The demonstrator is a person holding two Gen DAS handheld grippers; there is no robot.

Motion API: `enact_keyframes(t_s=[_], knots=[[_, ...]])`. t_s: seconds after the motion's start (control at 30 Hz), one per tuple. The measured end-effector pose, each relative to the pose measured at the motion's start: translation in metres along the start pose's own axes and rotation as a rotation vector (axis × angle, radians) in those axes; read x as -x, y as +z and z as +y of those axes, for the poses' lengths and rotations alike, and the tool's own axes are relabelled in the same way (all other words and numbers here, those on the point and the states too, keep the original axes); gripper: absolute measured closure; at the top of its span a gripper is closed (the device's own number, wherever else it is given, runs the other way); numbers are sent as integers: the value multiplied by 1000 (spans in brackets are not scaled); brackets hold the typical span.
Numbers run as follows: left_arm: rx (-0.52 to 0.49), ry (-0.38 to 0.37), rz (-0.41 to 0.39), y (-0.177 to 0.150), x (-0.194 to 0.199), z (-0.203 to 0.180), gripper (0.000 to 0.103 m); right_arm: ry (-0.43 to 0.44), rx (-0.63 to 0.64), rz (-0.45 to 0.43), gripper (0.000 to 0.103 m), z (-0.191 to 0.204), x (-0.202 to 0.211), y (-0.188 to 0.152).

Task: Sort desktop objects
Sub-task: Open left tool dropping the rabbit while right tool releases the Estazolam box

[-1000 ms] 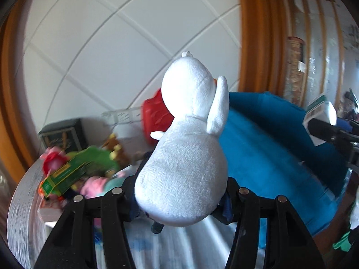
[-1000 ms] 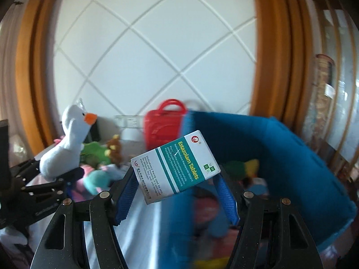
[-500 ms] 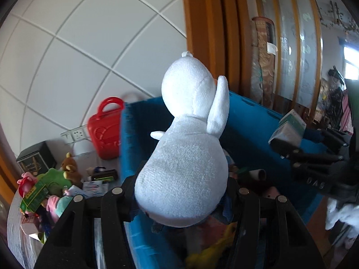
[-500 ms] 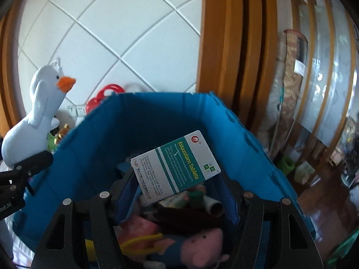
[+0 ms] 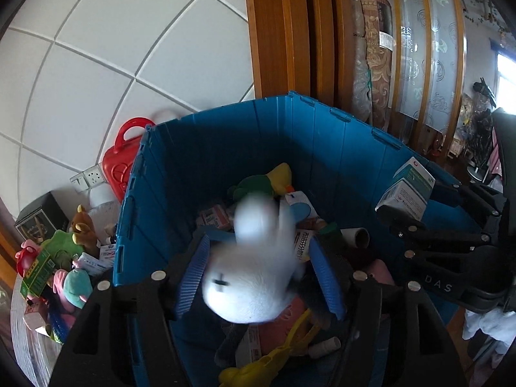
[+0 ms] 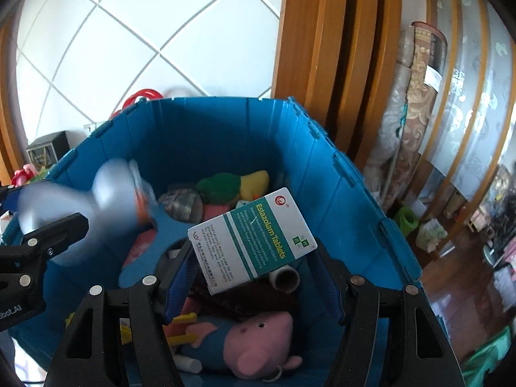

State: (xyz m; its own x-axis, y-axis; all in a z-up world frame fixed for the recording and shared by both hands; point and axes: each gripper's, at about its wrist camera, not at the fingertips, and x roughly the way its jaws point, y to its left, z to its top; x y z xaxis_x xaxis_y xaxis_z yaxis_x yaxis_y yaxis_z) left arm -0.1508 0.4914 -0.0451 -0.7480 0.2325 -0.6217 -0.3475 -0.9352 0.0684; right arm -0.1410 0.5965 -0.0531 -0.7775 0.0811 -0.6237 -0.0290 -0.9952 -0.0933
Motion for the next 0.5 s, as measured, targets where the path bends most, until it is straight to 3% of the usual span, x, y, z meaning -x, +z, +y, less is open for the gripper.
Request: enact_keyframes(t_s=[0.2,0.23,0.3,0.5], knots=[[17,-1,0,-1,-1,4,39,-18,12,21,33,-2,-3,2],[18,-1,-1,-1,-1,5,39,-19,9,21,31,-2,-3,1],[21,3,-3,-2,1,7,39,-20,-2,19,11,-4,-2,0],[34,1,-26,-5,9,16,39,-22,-13,-13,7,-6,12,1]])
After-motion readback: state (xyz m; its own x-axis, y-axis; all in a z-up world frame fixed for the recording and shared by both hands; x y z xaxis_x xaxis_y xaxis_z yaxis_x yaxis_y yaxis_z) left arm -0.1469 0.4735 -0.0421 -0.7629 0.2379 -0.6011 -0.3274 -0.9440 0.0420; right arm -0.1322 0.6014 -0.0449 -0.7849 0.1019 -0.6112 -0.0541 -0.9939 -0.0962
